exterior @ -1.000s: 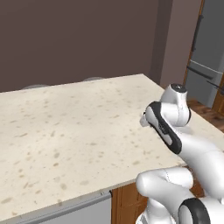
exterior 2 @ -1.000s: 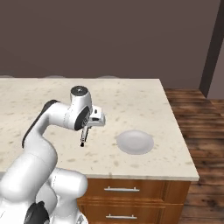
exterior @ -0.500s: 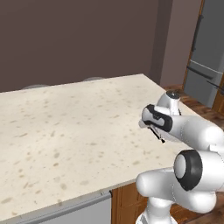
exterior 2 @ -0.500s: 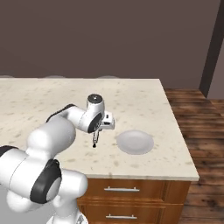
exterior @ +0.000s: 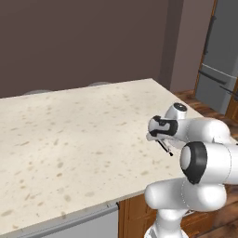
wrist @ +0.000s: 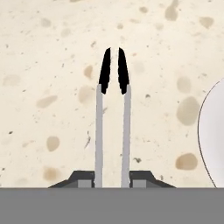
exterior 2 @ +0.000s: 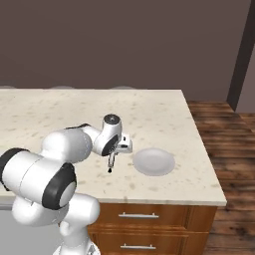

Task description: Pick up the tongs from the counter and place them near the plate next to the oven.

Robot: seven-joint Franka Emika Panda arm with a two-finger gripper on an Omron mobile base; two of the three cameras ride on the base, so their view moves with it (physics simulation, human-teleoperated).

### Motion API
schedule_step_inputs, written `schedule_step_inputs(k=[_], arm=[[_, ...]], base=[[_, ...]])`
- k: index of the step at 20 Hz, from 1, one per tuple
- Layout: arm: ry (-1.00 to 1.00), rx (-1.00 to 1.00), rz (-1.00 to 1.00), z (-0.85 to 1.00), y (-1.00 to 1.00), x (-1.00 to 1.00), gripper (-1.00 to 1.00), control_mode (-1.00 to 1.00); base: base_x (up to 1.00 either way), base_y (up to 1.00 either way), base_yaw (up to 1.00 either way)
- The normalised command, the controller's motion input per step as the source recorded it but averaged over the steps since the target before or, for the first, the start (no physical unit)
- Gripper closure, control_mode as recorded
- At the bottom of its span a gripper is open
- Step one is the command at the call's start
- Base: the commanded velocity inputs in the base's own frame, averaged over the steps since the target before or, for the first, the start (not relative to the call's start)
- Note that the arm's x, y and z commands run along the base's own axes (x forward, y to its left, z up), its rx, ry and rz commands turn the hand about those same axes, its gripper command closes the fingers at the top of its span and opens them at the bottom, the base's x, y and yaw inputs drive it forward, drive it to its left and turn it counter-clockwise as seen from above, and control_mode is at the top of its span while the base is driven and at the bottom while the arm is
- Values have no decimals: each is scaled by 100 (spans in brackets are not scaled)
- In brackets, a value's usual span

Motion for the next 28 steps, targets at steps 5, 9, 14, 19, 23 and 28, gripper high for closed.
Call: schedule_step_inputs(k=[5,9,14,19,23,28], arm=[[0,0,0,-30,-5,0,100,-100],[0,0,0,-34,-2,5,100,-100],[0,0,0,-25,0,16,100,-100],[0,0,0,-2,0,2,-100,-100],[0,0,0,0,-2,12,-100,-100],[0,0,0,13,-4,5,-100,-100]], base=[[0,0,0],[0,0,0],[0,0,0],[0,0,0],[0,0,0],[0,0,0]])
